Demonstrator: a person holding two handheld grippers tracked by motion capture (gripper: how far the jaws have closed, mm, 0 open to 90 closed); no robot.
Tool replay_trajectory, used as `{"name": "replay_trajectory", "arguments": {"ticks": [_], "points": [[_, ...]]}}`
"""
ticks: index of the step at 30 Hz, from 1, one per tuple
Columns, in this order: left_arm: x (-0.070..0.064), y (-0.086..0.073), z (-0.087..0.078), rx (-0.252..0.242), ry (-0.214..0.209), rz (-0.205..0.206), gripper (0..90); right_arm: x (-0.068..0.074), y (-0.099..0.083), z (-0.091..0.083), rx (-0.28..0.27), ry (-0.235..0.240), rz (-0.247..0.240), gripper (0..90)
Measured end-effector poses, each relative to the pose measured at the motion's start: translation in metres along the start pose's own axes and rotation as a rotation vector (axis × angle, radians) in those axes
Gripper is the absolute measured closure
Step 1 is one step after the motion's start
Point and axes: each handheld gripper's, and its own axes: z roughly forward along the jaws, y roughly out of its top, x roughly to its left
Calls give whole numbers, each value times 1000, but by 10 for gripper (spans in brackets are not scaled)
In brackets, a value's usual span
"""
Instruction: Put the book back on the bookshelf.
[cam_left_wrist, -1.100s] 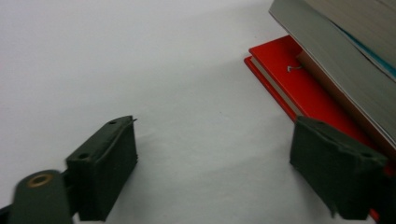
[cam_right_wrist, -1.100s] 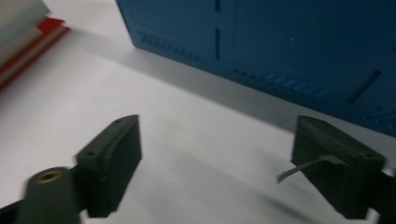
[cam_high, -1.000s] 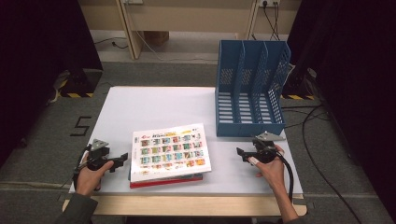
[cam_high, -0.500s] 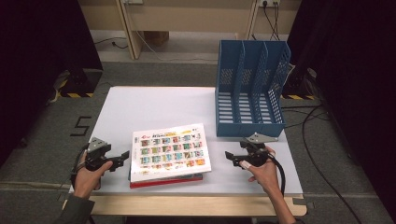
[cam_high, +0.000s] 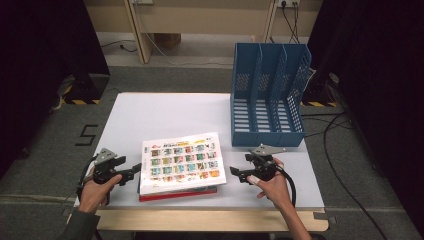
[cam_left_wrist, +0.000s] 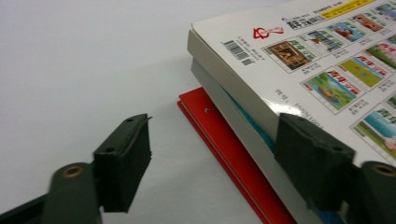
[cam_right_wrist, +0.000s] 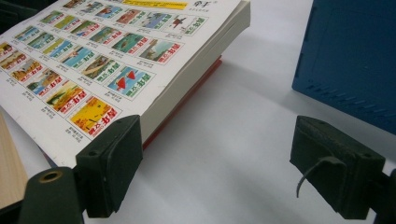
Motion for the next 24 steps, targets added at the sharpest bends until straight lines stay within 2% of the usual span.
{"name": "replay_trajectory", "arguments": {"ticks": [3,6,8,12,15,18,22,24], "points": [[-5,1,-2,1,15,38,401,1,1,3,-1,22,13,177],[-9,2,-3,4,9,52,491,4,3,8,-4,61,39,176],[-10,2,-3,6,19,71,489,5,3,10,-2,64,32,174],[-11,1,-3,4,4,72,500,6,4,16,11,79,26,168],[-14,1,-2,13,-24,90,478,8,6,20,11,106,37,167],[-19,1,0,19,-34,118,394,9,8,26,23,119,29,160],[-18,1,2,23,-42,99,330,8,11,35,36,156,66,154],[-19,0,2,23,-41,99,333,6,12,39,37,178,77,151]]}}
